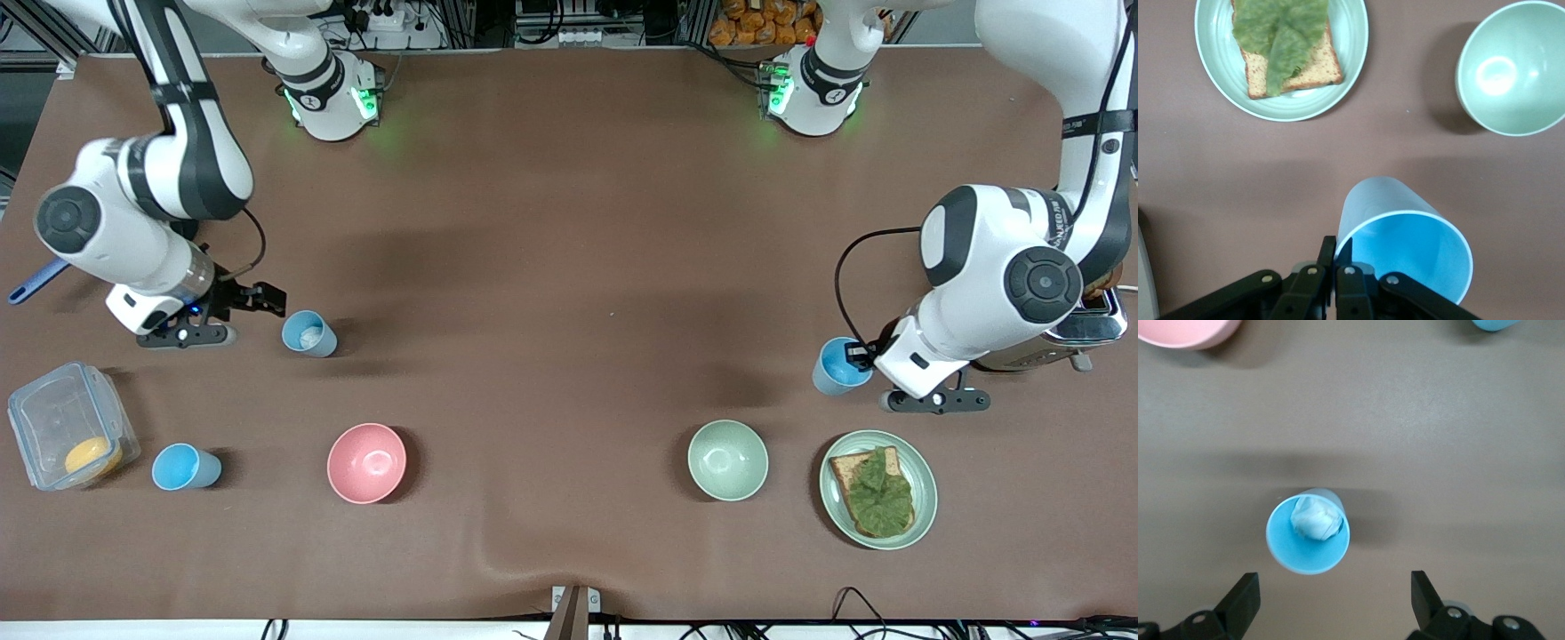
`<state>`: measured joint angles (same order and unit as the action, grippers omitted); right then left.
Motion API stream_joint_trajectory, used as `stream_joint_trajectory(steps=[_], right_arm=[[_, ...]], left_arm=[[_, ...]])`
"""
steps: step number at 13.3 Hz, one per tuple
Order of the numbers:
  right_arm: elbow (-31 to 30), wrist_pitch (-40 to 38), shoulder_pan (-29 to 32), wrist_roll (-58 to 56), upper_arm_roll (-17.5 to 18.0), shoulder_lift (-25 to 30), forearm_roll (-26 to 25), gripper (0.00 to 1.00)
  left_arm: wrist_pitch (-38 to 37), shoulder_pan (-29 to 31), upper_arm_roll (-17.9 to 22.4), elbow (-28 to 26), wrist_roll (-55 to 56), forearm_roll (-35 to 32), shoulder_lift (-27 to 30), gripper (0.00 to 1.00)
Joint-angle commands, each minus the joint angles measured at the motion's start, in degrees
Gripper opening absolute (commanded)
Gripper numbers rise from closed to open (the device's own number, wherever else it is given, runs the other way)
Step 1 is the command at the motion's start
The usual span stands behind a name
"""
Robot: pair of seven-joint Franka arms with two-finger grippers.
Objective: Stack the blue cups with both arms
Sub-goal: 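Reach the right gripper to the blue cup near the saucepan, then close the right gripper around the blue cup's rim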
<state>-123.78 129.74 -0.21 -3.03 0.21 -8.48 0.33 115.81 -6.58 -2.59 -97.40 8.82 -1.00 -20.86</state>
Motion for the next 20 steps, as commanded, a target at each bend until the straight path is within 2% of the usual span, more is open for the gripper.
stream_joint_trajectory(steps=[1,7,12,14,16,18,19,20], right_arm=[[0.20,4.46,1.27,-1.45,0.50,-3.99,-0.50,1.00],[0.82,8.15,1.27,-1.45,0.50,-8.13,-0.50,1.00],[0.38,8.34,1.36,-1.45,0.58,-9.45,-0.50,0.98],[0.47,8.34,1.44,-1.36,0.67,-10.07,-0.41,0.80],[0.38,8.25,1.53,-1.27,0.67,-10.77,0.54,0.55],[0.47,7.73,1.44,-1.19,0.67,-11.12,0.82,0.23],[0.47,7.55,1.44,-1.10,0.67,-11.12,0.82,0.09],[0.47,7.28,1.27,-1.01,0.67,-11.12,0.82,0.00]], left_arm=[[-2.34,-1.24,-0.23,2.48,1.29,-0.41,-0.76,0.00],[-2.34,-2.29,-0.31,2.57,2.60,-0.32,-0.84,0.00],[-2.34,-3.52,-0.31,2.48,5.24,-0.58,-0.93,0.00],[-2.34,-3.52,-0.31,2.48,5.42,-0.49,-0.93,0.00],[-2.34,-3.52,-0.31,2.39,5.51,-0.49,-1.02,0.00],[-2.34,-3.52,-0.31,2.22,5.51,-0.49,-1.02,0.00],[-2.34,-3.52,-0.31,2.30,5.59,-0.49,-1.02,0.00],[-2.34,-3.61,-0.31,2.22,5.85,-0.49,-1.02,0.00]])
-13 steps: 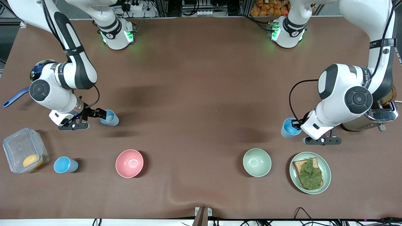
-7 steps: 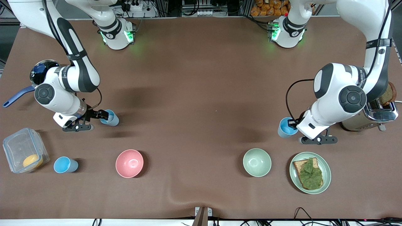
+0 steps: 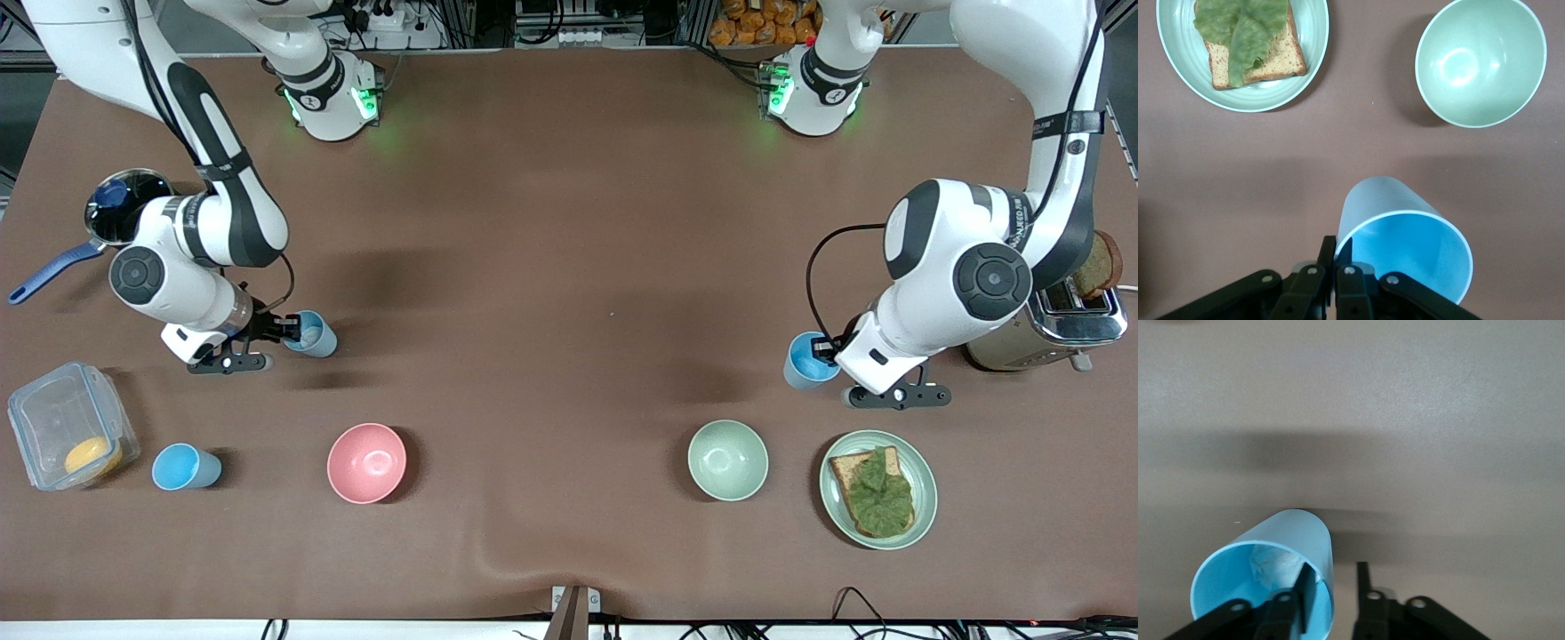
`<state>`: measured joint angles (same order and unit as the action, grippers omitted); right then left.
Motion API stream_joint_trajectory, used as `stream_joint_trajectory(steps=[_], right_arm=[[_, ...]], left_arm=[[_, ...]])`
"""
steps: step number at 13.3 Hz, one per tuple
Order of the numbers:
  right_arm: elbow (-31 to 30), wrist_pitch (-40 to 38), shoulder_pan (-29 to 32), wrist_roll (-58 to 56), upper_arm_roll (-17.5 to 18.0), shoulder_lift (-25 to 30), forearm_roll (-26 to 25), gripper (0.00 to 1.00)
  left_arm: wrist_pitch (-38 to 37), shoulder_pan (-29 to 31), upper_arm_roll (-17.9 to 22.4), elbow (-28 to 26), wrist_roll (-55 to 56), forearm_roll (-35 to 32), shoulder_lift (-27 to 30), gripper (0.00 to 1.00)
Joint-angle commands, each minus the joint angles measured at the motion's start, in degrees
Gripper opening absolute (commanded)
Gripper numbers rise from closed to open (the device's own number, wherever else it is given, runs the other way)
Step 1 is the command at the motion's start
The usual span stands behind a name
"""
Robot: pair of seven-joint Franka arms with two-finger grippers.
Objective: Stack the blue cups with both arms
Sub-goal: 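Close the right gripper around the blue cup's rim, then lift both blue cups and carry them toward the table center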
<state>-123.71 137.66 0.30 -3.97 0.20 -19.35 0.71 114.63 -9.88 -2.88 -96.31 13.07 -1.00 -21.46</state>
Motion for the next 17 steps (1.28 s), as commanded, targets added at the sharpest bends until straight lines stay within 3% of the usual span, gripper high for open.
stream_joint_trajectory(steps=[1,4,8,10,13,17], right_arm=[[0.49,-1.25,0.58,0.11,0.85,-0.25,0.51,0.00],[2.32,-6.85,-0.81,0.28,1.03,1.85,3.23,0.00],[10.06,-17.07,-5.38,2.03,1.29,2.65,7.45,0.00],[10.42,-16.90,-8.80,4.84,1.73,3.26,10.52,0.00],[10.95,-15.07,-17.92,19.21,1.73,3.26,10.89,0.00],[11.12,-5.41,-31.03,39.96,1.64,0.55,10.80,0.00]], left_arm=[[-1.16,-0.22,-0.02,1.13,1.61,-0.49,-0.43,0.00],[-1.16,-0.31,-0.02,1.13,1.61,-0.49,-0.51,0.00],[-1.16,-0.22,-0.02,1.04,1.52,-0.49,-0.43,0.00],[-1.16,-0.14,-0.02,1.04,1.26,-0.49,-0.43,0.00],[-1.16,-0.13,-0.02,0.95,1.26,-0.58,-0.51,0.00],[-1.16,-0.75,-0.02,1.13,1.70,-0.32,-0.51,0.00]])
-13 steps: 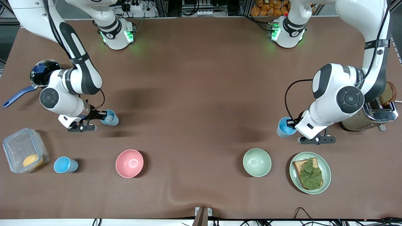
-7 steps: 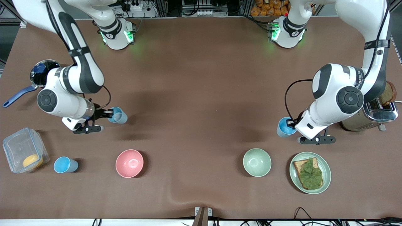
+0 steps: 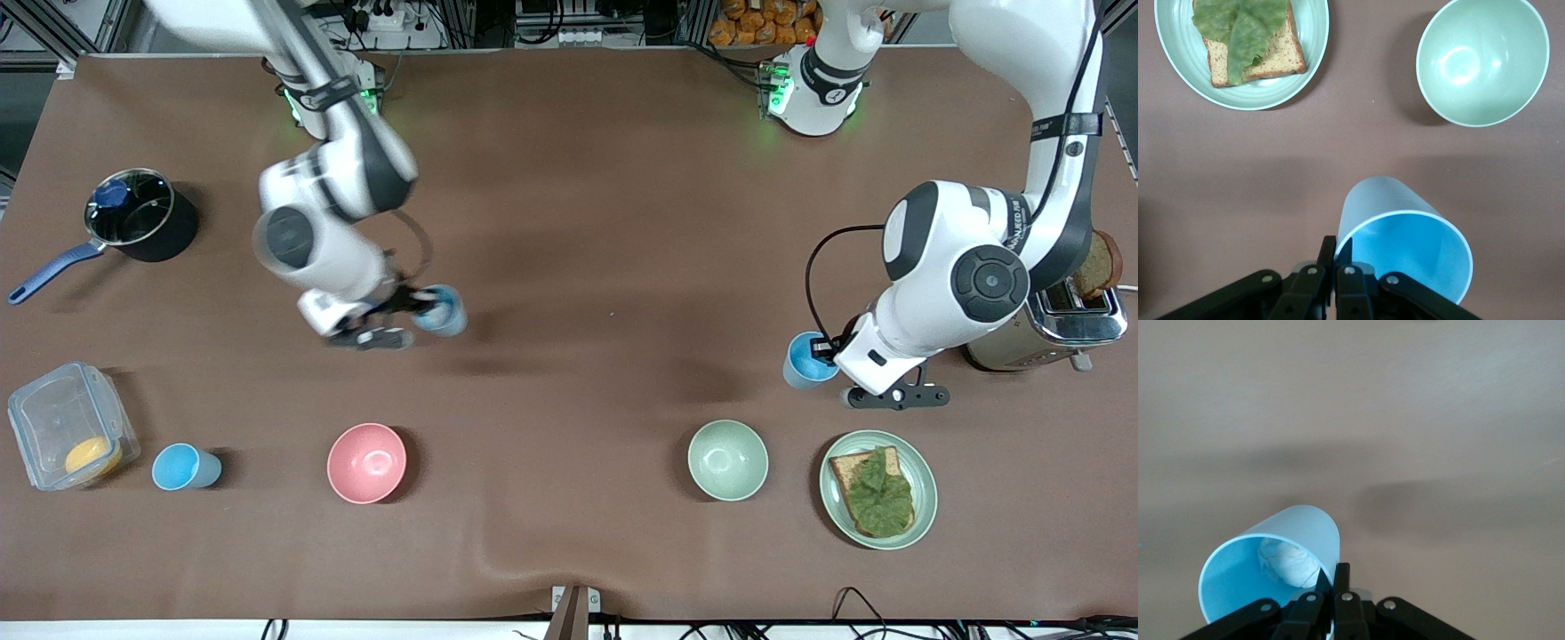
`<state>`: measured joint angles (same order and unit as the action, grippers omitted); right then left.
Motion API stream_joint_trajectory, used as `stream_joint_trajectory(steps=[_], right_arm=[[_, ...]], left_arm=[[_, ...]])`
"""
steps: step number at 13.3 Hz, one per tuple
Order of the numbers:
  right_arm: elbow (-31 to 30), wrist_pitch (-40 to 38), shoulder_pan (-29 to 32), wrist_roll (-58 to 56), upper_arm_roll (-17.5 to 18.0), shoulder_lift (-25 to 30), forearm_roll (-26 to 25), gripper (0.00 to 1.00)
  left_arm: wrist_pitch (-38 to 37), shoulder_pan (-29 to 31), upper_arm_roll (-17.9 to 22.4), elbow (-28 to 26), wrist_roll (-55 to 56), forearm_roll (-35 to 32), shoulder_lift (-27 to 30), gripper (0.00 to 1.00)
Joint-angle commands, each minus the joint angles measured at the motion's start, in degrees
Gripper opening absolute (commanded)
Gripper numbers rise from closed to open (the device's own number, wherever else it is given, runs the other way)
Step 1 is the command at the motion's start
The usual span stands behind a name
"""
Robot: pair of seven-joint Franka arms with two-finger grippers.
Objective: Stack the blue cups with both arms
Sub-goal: 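Lift both blue cups and carry them toward the table center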
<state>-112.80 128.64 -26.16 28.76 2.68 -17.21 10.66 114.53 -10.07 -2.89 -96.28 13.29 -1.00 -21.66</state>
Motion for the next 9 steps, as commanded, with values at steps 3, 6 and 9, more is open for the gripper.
stream_joint_trajectory(steps=[3,6,9], right_arm=[[3.63,6.71,-10.04,16.12,-0.83,-5.89,0.50,0.00],[8.54,8.02,-14.61,24.38,-1.01,-11.25,0.06,0.00],[13.74,8.55,-17.70,32.21,-1.27,-16.44,-3.17,0.00]], left_arm=[[-1.06,-0.66,-0.10,1.01,2.88,-0.32,-0.23,0.00],[-1.06,-1.10,-0.45,1.01,4.19,-0.23,-0.23,0.00],[-1.15,-2.06,-0.89,0.75,6.75,-0.23,-0.14,0.00]])
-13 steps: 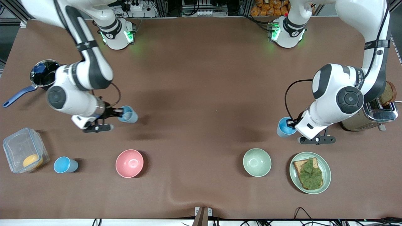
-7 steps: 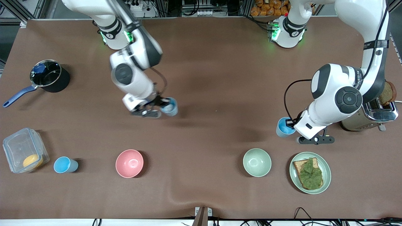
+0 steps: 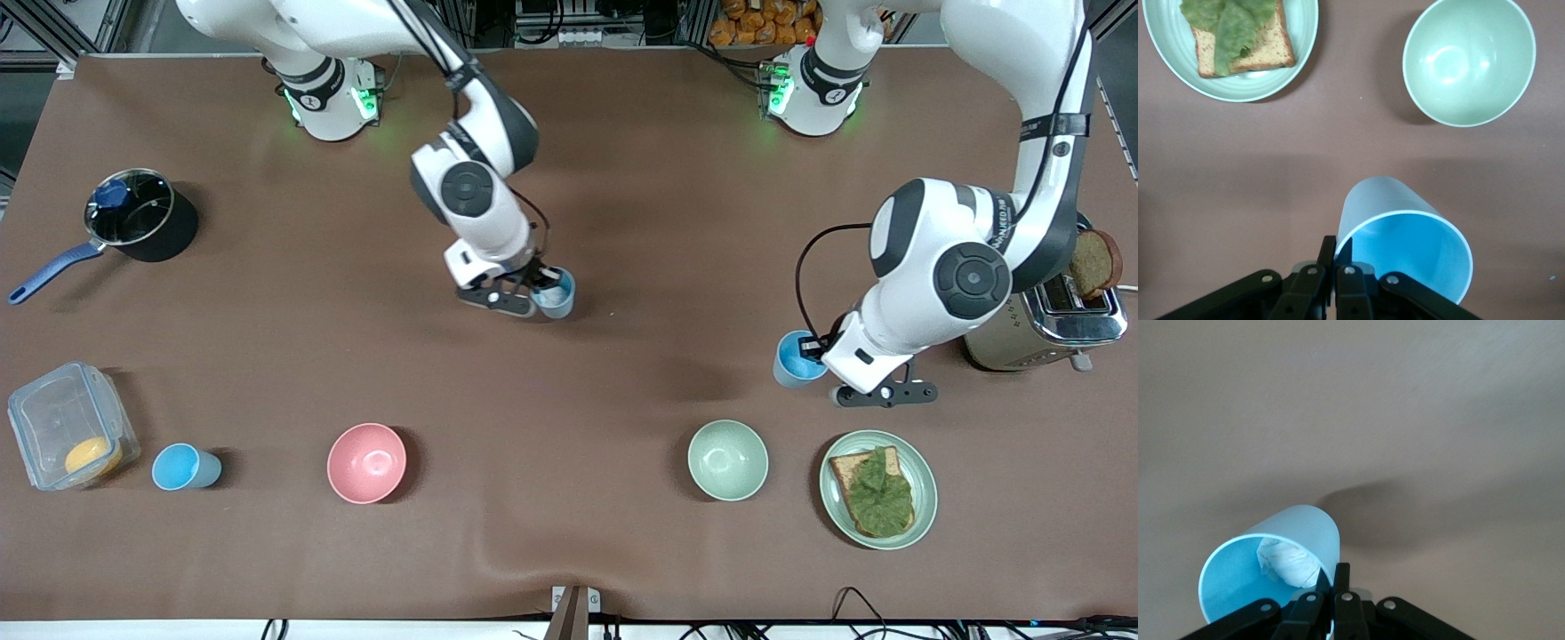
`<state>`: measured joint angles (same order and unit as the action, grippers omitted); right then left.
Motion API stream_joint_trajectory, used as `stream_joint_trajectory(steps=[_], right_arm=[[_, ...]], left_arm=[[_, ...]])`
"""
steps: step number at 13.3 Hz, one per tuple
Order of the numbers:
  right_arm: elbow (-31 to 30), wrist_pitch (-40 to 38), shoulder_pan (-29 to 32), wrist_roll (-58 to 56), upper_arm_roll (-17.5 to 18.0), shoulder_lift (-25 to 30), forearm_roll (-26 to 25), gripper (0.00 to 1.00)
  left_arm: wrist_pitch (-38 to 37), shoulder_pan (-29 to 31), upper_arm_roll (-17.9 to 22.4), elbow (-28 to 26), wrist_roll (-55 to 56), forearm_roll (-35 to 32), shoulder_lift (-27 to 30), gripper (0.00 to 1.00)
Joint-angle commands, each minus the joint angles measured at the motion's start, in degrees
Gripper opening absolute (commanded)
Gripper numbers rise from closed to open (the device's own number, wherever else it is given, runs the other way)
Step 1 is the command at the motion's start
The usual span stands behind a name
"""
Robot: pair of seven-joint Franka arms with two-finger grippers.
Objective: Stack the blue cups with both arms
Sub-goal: 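Lift both blue cups and carry them toward the table center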
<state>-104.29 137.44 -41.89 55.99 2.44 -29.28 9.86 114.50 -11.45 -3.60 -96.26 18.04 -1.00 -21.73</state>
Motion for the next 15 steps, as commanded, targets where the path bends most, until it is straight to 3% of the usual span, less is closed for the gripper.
stream_joint_trajectory(steps=[1,3,4,6,7,10,15], right_arm=[[5.59,-0.24,-2.23,6.48,-1.03,-4.99,-4.21,0.00],[5.50,-0.24,-2.85,8.42,-1.03,-5.43,-5.90,0.06],[5.59,-0.24,-2.76,8.69,-1.03,-5.61,-5.90,0.24],[5.68,-0.33,-2.41,8.69,-1.03,-5.17,-5.90,0.78],[6.03,-0.59,-1.89,8.43,-1.03,-4.91,-5.81,0.91],[7.25,-5.05,1.53,6.42,-0.95,-1.84,-5.73,1.00],[17.70,-25.87,10.05,-5.43,-0.68,1.15,-4.76,1.00]], left_arm=[[-1.12,-0.68,-0.79,0.64,3.04,-0.23,-0.07,0.00],[-1.12,-1.20,-2.20,0.72,7.16,-0.23,-0.24,0.00],[-1.12,-1.99,-2.38,0.72,8.92,-0.23,-0.24,0.00],[-1.12,-3.83,-2.46,0.90,13.13,-0.23,-0.24,0.00],[-1.12,-4.45,-2.46,0.90,15.07,-0.23,-0.24,0.00],[-1.12,-6.21,-3.51,0.81,21.13,0.91,-0.15,0.00],[-1.03,-10.34,-8.43,2.04,37.03,1.00,-0.24,0.00]])
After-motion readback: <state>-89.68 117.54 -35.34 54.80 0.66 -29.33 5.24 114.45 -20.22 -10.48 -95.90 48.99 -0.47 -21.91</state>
